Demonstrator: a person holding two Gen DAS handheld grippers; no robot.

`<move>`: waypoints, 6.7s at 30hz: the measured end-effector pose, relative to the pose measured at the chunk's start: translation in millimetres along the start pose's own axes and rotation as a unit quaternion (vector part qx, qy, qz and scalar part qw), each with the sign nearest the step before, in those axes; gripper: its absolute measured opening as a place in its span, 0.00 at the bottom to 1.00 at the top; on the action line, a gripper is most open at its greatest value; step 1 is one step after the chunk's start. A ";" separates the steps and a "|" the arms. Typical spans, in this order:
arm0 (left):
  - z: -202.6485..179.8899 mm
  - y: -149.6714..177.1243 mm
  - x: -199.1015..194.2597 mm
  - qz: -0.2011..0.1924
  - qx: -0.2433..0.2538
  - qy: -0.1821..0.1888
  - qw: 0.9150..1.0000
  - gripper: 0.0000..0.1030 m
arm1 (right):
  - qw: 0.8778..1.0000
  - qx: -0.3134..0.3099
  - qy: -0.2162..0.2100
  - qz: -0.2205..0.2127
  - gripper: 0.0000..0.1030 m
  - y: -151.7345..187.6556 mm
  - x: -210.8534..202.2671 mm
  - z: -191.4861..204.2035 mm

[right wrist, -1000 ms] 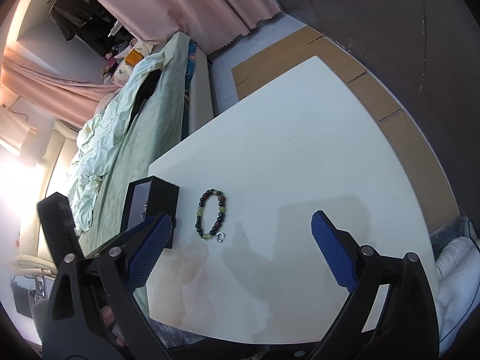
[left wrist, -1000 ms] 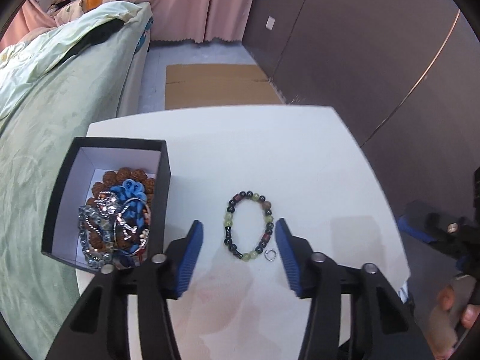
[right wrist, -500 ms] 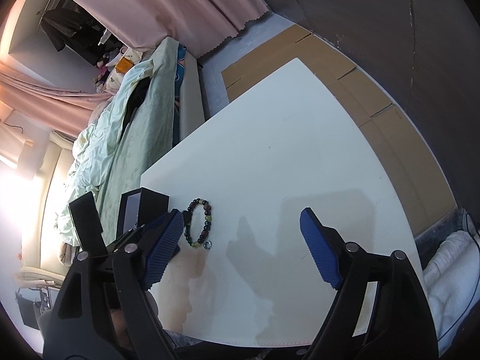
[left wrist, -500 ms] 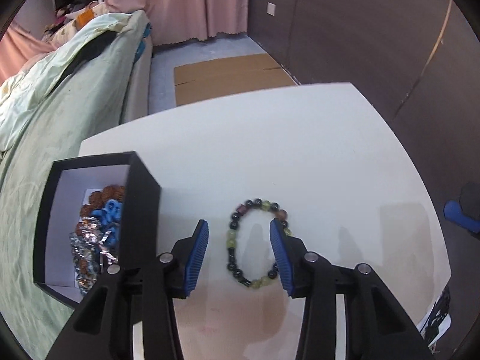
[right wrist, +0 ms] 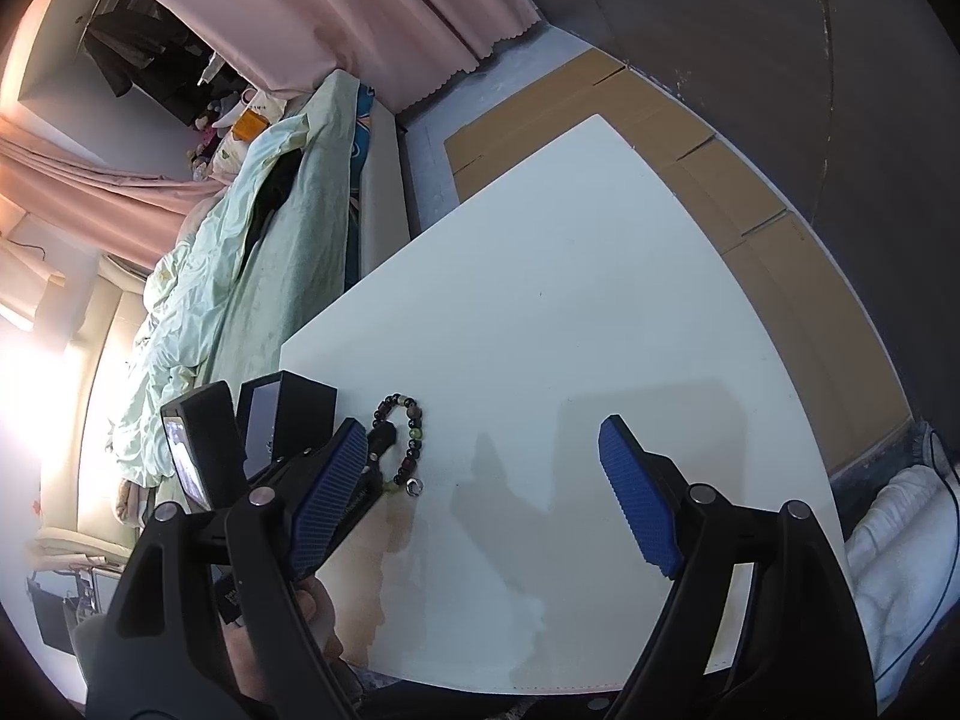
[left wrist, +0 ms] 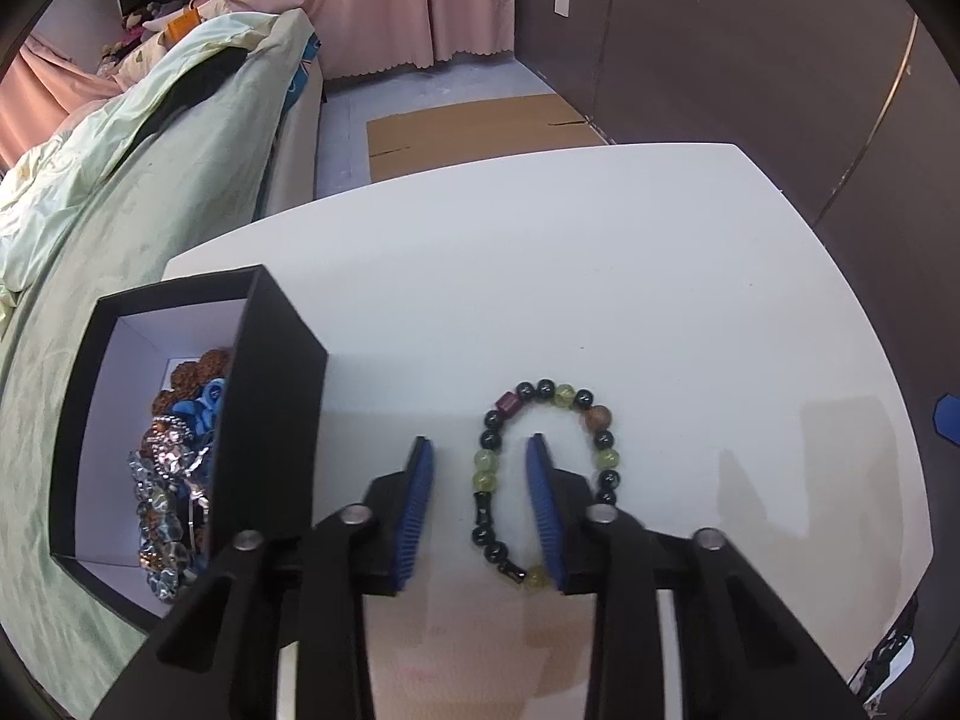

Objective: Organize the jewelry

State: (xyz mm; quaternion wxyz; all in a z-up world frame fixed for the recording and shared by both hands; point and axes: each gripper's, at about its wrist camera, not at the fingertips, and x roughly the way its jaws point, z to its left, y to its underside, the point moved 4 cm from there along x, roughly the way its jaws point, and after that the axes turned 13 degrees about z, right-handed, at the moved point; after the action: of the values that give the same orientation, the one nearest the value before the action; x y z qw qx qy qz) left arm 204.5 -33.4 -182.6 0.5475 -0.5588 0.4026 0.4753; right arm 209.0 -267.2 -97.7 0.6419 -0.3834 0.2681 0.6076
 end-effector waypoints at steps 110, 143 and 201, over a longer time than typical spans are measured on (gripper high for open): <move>222.4 38.3 -138.5 -0.165 -0.220 0.152 0.949 0.92 | 0.979 -0.196 -0.046 -0.031 0.84 5.2 99.6 186.1; 117.7 74.6 -154.5 -0.164 -0.102 0.118 0.974 0.92 | 0.986 -0.146 0.033 -0.076 0.96 48.4 -4.6 102.2; 63.0 103.5 -177.9 -0.217 -0.030 0.070 0.973 0.92 | 0.984 -0.153 0.067 -0.059 0.95 76.0 -35.3 76.4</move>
State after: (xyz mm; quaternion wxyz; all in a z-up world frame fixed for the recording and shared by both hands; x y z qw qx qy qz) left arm 58.6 8.8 -30.2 0.5911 -0.6807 0.2949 0.3166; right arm 120.6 -227.4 -38.8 0.5909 -0.5324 0.1909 0.5752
